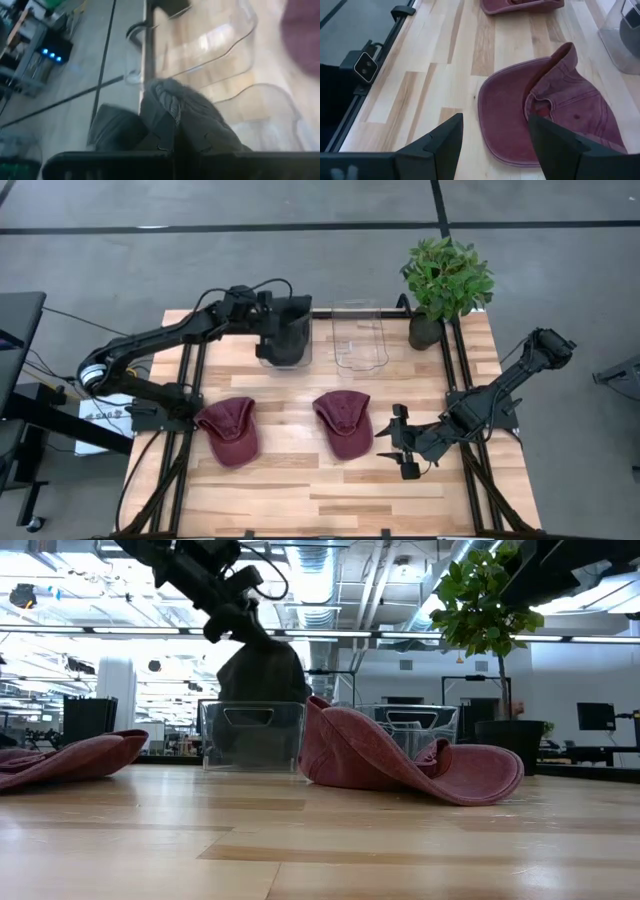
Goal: Pick & Place hat
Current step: Put the black cap into the left transparent bin, then put the right red cap into the right transparent bin
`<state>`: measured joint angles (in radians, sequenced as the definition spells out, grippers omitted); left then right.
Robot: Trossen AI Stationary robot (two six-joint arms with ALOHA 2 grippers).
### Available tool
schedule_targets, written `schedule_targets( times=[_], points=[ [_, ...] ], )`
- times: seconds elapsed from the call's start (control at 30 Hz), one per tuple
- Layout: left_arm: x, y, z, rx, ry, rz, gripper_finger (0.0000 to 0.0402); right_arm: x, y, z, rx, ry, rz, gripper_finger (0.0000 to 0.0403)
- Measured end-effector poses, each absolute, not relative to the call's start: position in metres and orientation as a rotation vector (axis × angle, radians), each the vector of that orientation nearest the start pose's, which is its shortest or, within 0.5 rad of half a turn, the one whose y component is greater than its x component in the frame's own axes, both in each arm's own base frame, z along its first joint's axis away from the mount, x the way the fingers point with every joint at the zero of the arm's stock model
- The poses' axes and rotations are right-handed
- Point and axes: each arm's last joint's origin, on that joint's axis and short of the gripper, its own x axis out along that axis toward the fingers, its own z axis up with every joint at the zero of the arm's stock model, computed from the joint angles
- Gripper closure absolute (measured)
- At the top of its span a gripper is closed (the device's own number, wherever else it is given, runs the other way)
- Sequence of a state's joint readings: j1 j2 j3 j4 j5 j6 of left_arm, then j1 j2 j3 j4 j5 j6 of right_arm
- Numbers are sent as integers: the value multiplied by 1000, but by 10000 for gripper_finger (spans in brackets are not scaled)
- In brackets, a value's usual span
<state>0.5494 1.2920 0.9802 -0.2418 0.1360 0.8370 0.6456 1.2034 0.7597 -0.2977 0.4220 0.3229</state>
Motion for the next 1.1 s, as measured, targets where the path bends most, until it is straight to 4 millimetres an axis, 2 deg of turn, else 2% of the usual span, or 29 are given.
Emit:
schedule_targets(
  times=[0.27, 0.47, 0.67, 0.87, 1.0, 1.1],
  points=[
    [231, 158, 291, 501, 645, 259, 378, 200, 136, 235, -65, 661, 106, 189],
    [226, 163, 289, 417, 668, 308, 329, 200, 136, 235, -61, 662, 105, 189],
    [223, 167, 289, 436, 737, 458, 273, 200, 136, 235, -52, 660, 97, 189],
    [216, 169, 295, 478, 808, 658, 257, 200, 136, 236, -50, 649, 65, 189],
    [208, 163, 307, 426, 742, 732, 260, 200, 139, 232, -61, 642, 20, 189],
    [200, 154, 320, 262, 608, 781, 261, 201, 145, 224, -71, 648, -24, 189]
  ],
)
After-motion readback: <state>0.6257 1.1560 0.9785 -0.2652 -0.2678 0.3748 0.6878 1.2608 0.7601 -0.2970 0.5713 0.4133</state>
